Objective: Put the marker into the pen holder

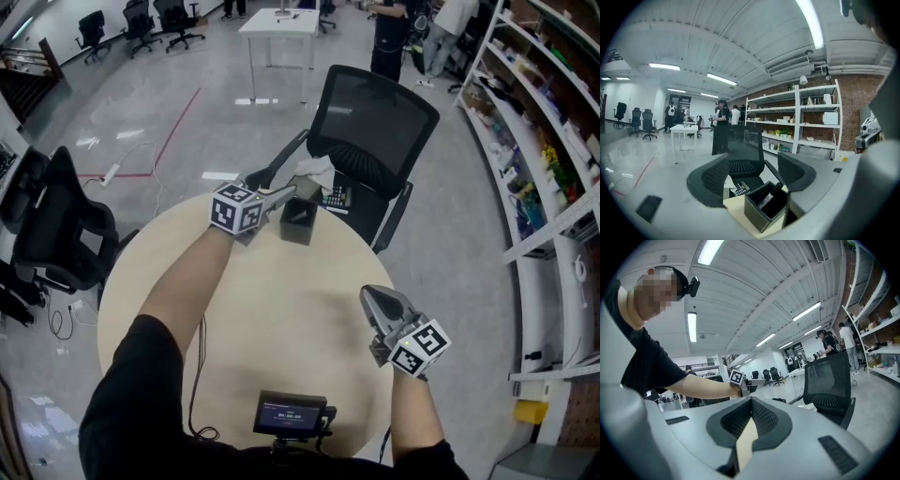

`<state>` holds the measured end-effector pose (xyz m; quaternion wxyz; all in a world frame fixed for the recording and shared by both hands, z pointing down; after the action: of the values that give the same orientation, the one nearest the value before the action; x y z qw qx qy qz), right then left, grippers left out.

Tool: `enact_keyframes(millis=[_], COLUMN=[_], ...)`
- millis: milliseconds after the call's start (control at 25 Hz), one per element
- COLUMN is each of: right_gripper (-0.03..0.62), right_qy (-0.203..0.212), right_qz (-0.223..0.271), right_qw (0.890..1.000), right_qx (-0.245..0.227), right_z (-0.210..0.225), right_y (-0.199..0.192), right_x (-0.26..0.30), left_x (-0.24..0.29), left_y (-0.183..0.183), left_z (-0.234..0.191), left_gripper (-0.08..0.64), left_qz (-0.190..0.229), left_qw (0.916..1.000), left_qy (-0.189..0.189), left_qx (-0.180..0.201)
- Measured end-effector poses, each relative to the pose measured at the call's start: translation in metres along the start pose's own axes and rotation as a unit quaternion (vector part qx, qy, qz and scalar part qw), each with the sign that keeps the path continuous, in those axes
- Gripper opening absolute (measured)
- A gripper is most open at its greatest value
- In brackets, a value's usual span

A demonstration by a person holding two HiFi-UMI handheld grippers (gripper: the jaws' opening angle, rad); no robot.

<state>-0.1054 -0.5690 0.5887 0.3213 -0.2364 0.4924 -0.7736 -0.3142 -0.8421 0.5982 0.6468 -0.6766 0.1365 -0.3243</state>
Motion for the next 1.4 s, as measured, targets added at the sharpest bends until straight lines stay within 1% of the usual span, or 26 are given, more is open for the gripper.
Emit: enact_keyframes(millis=[160,320,360,440,640,840,960,1080,1240,1320,1400], right_gripper=[0.003,0.003,0.003,0.003,0.003,0.003,0.003,0.003,0.003,0.003,0.003], right_qy=[0.006,0.009,0.009,0.009,0.013,0.012,0.01,0.007,-0.006,-0.009,-0.004], right_qz=[0.01,0.013,0.014,0.018,0.025,0.02,0.022,0.038,0.045,0.046,0.047], right_qw=[1.0,0.999,0.999,0.998,0.997,0.996,0.996,0.997,0.998,0.998,0.998], right_qx=[-0.019,-0.041,-0.046,-0.054,-0.077,-0.091,-0.09,-0.069,-0.049,-0.045,-0.046], right_z=[-0.028,-0.063,-0.073,-0.093,-0.148,-0.203,-0.245,-0.29,-0.344,-0.363,-0.378], right_y=[0.025,0.049,0.056,0.069,0.099,0.111,0.115,0.109,0.094,0.091,0.093], right_x=[-0.005,-0.014,-0.018,-0.025,-0.034,-0.048,-0.062,-0.071,-0.091,-0.104,-0.117], left_x=[-0.059,-0.128,-0.146,-0.183,-0.284,-0.388,-0.444,-0.498,-0.557,-0.582,-0.605], left_y=[0.05,0.093,0.104,0.125,0.166,0.178,0.171,0.154,0.131,0.124,0.117], left_z=[0.004,0.018,0.022,0.03,0.055,0.083,0.106,0.125,0.163,0.185,0.211], left_gripper=[0.238,0.1,0.042,0.002,0.0,0.0,0.0,0.0,0.0,0.0,0.0], left_qz=[0.052,0.096,0.106,0.127,0.173,0.199,0.199,0.189,0.198,0.204,0.208], left_qw=[0.9986,0.9953,0.9942,0.9918,0.9848,0.98,0.98,0.9818,0.9795,0.978,0.9773], left_qy=[0.006,0.008,0.01,0.013,0.002,0.001,-0.003,-0.015,-0.036,-0.038,-0.031], left_qx=[-0.007,0.002,0.006,0.009,0.004,0.005,0.009,0.013,-0.015,-0.024,-0.027])
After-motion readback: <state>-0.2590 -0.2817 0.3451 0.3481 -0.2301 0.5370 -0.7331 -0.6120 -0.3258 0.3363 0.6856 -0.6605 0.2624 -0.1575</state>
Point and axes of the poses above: the fingertips, and each gripper's own axes: x forward along the fingers, z to its right, y out of its top, the point moved 4 cm from there along -x, backward along the fingers, and after that the axes turned 7 degrees about x, right-handed, at the moved point
